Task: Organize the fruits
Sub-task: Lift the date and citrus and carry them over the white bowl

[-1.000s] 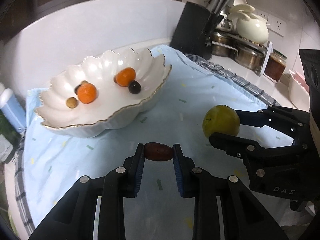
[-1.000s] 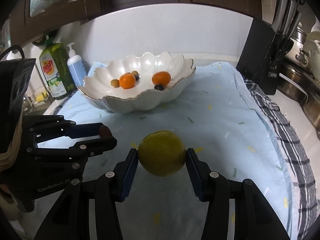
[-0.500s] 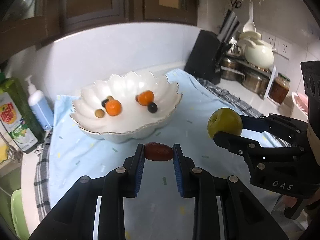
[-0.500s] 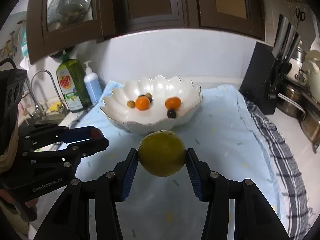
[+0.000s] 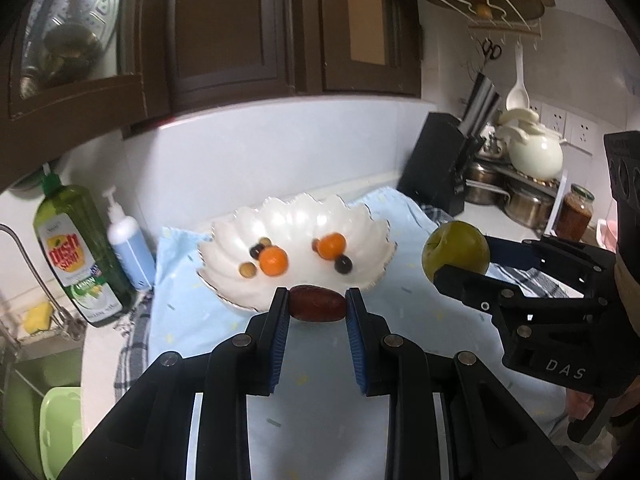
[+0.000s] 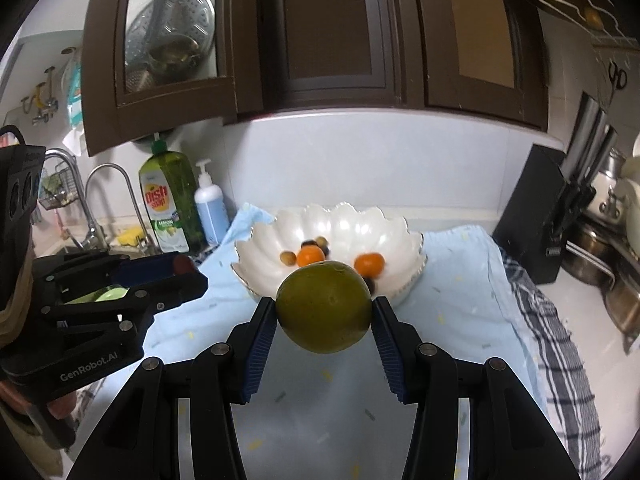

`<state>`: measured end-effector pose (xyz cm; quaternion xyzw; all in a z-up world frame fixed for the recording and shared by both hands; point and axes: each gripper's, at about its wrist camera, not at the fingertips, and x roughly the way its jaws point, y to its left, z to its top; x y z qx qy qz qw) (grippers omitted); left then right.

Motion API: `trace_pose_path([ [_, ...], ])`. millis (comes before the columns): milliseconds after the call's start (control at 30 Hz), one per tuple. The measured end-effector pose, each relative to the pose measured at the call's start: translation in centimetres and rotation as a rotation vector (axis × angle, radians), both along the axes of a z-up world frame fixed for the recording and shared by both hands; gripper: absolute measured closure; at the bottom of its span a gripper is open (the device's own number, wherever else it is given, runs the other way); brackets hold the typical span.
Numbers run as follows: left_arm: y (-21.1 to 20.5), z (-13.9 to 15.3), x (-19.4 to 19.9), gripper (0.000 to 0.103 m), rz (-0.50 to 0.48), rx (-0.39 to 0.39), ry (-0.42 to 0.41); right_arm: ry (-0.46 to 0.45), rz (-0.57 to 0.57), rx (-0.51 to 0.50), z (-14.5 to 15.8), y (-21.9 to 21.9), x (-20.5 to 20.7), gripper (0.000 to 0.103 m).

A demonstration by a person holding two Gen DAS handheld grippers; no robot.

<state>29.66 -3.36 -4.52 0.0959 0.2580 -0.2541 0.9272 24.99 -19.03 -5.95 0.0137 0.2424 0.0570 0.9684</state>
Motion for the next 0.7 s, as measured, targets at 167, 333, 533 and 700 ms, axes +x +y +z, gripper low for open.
trace_pose_path([
  [167,0.5,1.1,0.5,0.075,0.023,-0.005,-0.041,-0.027,0.005,-0.006,0.9,0.4,0.6,0.053],
  [333,0.8,1.8,1.3,0.075,0.042,-0.006,-0.069,-0.047,0.010,-0.010,1.4,0.7,1.6,0.053],
  [533,1.0,2.6,3.1,0.075,0.062,-0.016,-0.081,-0.053,0.015,-0.010,1.7,1.1,3.3,0.053],
  [700,1.2,2.8,5.1,0.075,0.076,-0.028,-0.052,-0.054,0.021,-0.011,1.8,1.3,5.0,0.053],
])
